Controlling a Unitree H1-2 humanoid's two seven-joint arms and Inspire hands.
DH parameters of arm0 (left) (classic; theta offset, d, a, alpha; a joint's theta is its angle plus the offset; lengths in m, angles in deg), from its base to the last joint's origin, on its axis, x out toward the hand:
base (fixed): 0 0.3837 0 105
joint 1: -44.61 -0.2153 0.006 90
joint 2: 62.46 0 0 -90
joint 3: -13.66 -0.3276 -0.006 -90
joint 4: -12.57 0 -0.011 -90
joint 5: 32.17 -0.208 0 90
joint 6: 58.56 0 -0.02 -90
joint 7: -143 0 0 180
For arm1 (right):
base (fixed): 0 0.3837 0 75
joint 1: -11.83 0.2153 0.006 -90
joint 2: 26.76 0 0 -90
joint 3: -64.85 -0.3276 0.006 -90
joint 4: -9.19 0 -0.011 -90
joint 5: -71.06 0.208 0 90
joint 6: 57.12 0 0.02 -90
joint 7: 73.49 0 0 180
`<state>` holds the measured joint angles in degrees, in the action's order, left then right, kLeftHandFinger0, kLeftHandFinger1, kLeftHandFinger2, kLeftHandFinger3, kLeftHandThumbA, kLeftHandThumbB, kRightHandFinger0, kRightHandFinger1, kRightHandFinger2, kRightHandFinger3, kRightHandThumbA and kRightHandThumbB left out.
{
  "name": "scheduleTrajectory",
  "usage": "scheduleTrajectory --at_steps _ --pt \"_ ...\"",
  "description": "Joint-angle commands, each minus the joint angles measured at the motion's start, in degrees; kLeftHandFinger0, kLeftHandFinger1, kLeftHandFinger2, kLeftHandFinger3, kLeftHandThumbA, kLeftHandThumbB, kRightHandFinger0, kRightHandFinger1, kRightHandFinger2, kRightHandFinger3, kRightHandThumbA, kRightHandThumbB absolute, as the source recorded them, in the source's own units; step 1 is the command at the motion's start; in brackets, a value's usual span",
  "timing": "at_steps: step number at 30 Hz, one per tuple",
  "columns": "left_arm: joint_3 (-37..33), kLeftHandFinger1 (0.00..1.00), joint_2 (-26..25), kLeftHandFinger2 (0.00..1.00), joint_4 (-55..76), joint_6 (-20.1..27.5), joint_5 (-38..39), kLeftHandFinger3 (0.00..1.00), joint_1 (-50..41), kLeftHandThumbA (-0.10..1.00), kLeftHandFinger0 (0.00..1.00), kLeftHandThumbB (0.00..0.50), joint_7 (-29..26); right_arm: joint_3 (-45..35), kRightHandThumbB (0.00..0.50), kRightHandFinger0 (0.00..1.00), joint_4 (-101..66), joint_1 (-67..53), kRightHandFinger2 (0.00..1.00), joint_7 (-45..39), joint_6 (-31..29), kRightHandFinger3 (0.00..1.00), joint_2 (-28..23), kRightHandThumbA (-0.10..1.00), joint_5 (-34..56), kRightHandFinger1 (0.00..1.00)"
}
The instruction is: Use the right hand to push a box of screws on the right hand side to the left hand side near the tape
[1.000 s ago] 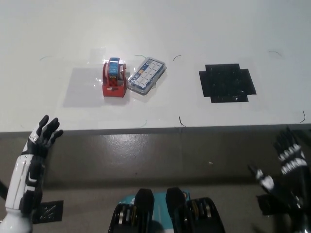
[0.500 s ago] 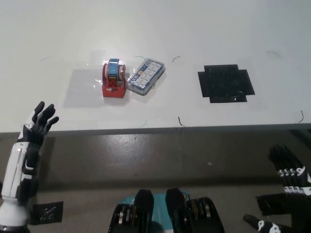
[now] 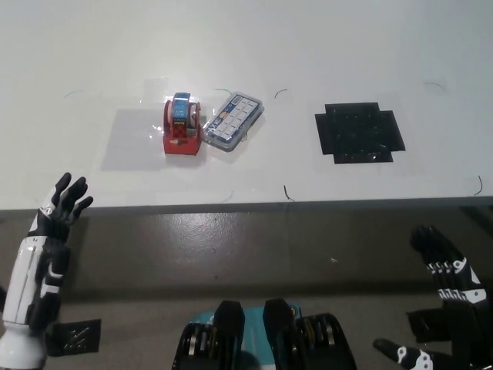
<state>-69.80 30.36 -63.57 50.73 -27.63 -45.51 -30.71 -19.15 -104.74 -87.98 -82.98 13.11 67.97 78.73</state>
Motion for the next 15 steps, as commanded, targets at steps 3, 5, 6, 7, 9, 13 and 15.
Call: scheduleTrajectory --at_steps 3,5,6,7,9,13,15 --pt "0.14 1.00 -0.25 1.00 0.60 1.17 -0.28 1.00 0.86 0.89 1.00 0.054 -0.27 -0.39 0.287 1.00 -0.96 0.72 1.00 -0.38 0.12 1.00 -0.18 1.00 -0.33 1.00" --pt "0.19 1.00 -0.10 1.00 0.84 0.82 -0.36 1.00 0.77 0.90 1.00 0.061 -0.44 -0.51 0.294 1.00 -0.75 0.81 1.00 -0.28 -0.03 1.00 -0.12 1.00 -0.50 1.00" --pt "0.19 1.00 -0.13 1.00 0.64 1.05 -0.34 1.00 0.80 0.90 1.00 0.060 -0.40 -0.56 0.282 1.00 -0.54 0.93 1.00 -0.29 -0.38 1.00 -0.10 1.00 -0.42 1.00" --pt "0.20 1.00 -0.15 1.00 0.53 1.12 -0.38 1.00 0.80 0.90 1.00 0.060 -0.39 -0.60 0.280 1.00 -0.36 1.02 1.00 -0.29 -0.66 1.00 -0.07 1.00 -0.34 1.00" --pt "0.20 1.00 -0.23 1.00 0.58 0.53 -0.35 1.00 0.99 0.90 1.00 0.064 -0.38 -0.62 0.279 1.00 -0.44 1.10 1.00 -0.25 -0.46 1.00 -0.01 1.00 -0.32 1.00" --pt "0.14 1.00 -0.19 1.00 0.76 0.33 -0.18 1.00 1.11 0.91 1.00 0.064 -0.34 -0.79 0.271 1.00 0.01 1.45 1.00 -0.23 -1.23 1.00 0.02 1.00 -1.14 1.00" --pt "0.14 1.00 -0.23 1.00 0.47 0.51 0.01 1.00 1.23 0.90 1.00 0.062 -0.28 -0.79 0.275 1.00 0.01 1.53 1.00 -0.23 -0.57 1.00 -0.03 1.00 -0.99 1.00"
